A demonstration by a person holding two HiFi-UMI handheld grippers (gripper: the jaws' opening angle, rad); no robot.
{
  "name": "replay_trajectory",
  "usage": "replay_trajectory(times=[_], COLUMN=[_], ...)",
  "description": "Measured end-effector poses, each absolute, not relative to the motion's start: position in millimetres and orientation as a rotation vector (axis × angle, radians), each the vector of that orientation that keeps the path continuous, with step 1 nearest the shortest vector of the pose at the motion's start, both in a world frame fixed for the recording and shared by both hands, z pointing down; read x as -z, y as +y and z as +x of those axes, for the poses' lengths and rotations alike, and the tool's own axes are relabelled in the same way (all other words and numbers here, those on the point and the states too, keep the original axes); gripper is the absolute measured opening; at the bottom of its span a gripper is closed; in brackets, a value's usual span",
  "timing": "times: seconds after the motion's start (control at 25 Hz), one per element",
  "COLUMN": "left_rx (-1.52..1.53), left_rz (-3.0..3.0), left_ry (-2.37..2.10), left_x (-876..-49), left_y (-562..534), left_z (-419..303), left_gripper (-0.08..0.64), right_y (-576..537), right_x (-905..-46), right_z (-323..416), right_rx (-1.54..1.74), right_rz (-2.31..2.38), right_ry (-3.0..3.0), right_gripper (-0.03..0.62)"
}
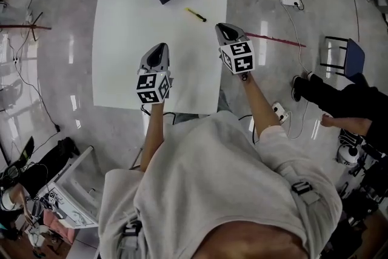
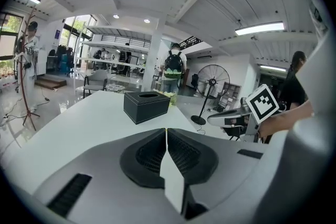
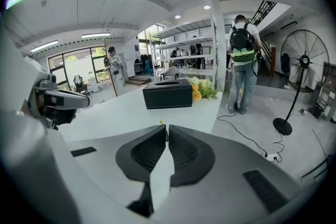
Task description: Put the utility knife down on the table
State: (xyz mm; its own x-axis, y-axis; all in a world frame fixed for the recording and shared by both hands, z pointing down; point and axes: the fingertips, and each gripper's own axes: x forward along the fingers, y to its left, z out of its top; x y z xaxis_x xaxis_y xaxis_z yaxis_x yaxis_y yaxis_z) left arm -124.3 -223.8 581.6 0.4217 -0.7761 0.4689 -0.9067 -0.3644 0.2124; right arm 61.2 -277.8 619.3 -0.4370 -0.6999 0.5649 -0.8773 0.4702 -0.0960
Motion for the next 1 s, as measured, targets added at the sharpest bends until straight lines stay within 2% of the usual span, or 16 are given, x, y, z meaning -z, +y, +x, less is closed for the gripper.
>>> replay_trajectory(times=[1.0], left_rx=[-0.296], left_rz=[2.420], left_ry=[-1.478], left_x=[-517], left_y=[-252], left_z=[-122], left_gripper=[0.026], right_y=[-255], right_x=[-517], right_z=[93], right_rx=[-0.288], right_rz=[1.566], right_ry=[-2.323], right_gripper=[0.032])
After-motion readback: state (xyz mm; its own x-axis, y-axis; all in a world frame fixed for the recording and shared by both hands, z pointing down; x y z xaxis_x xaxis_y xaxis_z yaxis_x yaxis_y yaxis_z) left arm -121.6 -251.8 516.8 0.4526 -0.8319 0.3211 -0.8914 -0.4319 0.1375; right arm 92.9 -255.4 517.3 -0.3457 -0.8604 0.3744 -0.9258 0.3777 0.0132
